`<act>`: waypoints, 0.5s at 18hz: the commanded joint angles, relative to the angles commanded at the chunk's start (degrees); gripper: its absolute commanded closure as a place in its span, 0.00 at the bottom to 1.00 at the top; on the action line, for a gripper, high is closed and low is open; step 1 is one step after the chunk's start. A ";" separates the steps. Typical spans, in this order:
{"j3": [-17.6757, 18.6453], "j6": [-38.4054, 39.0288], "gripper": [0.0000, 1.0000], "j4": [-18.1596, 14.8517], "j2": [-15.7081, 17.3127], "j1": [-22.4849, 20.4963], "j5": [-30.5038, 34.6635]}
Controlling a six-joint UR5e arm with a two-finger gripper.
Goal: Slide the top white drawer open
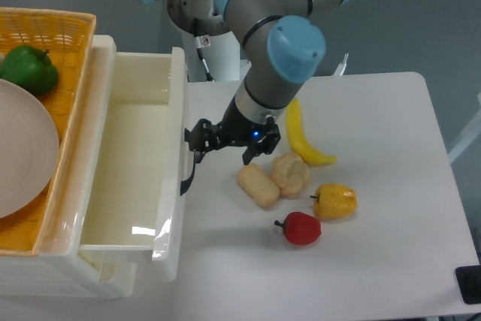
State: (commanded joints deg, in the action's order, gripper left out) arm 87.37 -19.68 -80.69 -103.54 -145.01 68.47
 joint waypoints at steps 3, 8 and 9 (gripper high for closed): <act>-0.27 -4.12 0.00 0.09 0.18 -0.88 2.01; -0.53 -11.75 0.00 1.50 0.00 -1.94 7.54; -0.53 -15.35 0.00 1.50 0.00 -2.03 9.47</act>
State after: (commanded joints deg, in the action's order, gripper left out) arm 86.84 -35.03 -79.19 -103.54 -147.04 77.94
